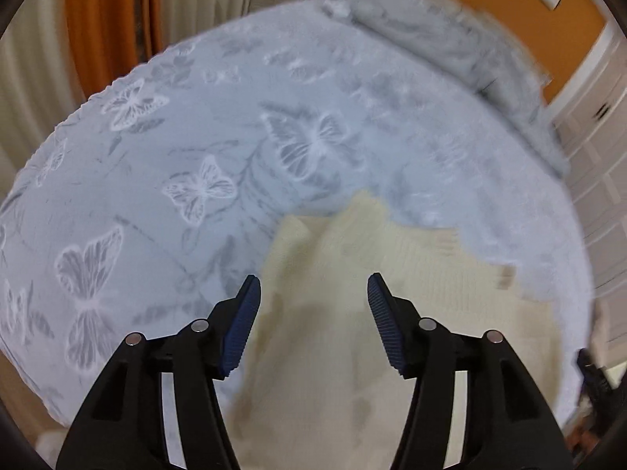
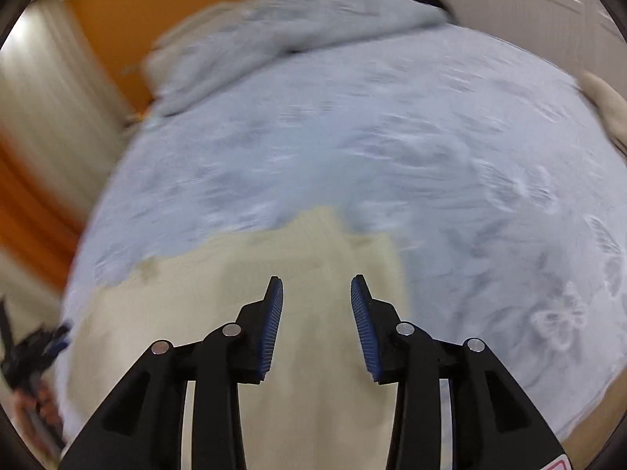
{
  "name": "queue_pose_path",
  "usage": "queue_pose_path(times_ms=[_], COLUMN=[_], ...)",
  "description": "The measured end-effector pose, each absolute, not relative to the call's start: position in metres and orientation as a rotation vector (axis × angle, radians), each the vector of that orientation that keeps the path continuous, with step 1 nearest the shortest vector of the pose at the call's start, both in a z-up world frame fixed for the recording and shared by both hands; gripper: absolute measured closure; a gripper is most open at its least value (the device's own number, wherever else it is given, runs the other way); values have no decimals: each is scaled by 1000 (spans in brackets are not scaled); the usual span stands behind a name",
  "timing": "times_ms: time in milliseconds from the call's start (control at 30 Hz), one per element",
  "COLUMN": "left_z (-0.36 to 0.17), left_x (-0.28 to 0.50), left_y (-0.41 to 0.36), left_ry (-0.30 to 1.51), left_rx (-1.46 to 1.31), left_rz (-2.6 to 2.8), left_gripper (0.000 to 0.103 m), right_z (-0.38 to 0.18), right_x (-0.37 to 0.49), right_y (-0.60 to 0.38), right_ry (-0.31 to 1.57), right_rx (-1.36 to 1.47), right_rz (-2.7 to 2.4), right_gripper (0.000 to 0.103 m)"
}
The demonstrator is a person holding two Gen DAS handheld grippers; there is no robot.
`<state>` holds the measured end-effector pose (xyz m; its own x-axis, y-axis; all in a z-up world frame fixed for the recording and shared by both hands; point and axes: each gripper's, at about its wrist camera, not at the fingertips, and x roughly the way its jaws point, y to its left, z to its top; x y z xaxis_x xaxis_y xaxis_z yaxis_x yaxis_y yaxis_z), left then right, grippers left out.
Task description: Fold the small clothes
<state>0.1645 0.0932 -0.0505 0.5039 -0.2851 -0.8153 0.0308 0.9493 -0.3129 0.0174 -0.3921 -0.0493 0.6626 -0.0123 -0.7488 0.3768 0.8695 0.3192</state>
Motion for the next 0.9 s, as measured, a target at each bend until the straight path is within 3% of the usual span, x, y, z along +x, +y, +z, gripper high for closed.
queue_pose_path(times_ms=[133, 267, 300, 333, 400, 467, 533, 600, 733, 800, 833, 900], left_z=[-40, -65, -78, -86, -102, -114, -119, -121, -119, -104, -92, -72], left_x=[113, 95, 95, 95, 96, 96, 96, 97, 98, 99, 101, 109], left_y=[69, 34, 30, 32, 49, 73, 91, 102, 109, 105, 101, 88], left_ry=[1016, 1077, 1112, 1127, 1137, 1148, 1144, 1143, 1150, 1126, 1094, 1029], left_rx=[-357, -261, -214, -186, -146, -205, -249, -288, -393, -382, -358, -288], left_rz=[-320, -350, -302, -269, -196, -225, -256, -264, -230, -192, -202, -213], left_gripper=[48, 48, 48, 48, 49, 57, 72, 79, 80, 74, 62, 44], right_z=[-59, -85, -93, -99, -110, -113, -114, -123, -122, -113, -103, -86], right_x=[17, 37, 43, 46, 42, 27, 3, -21, -47, -40, -33, -17], right_y=[-300, -209, -198, -198, -223, -265, -317, -363, -414, -407, -397, -377], right_ry=[896, 991, 1014, 1028, 1040, 1027, 1016, 1004, 983, 999, 990, 952], right_rx=[494, 444, 397, 363, 408, 493, 443, 561, 699, 660, 620, 585], right_rz=[14, 210, 213, 190, 169, 100, -119, -171, -340, -357, -340, -271], right_gripper=[70, 74, 77, 87, 103, 103, 103, 103, 103, 100, 88, 88])
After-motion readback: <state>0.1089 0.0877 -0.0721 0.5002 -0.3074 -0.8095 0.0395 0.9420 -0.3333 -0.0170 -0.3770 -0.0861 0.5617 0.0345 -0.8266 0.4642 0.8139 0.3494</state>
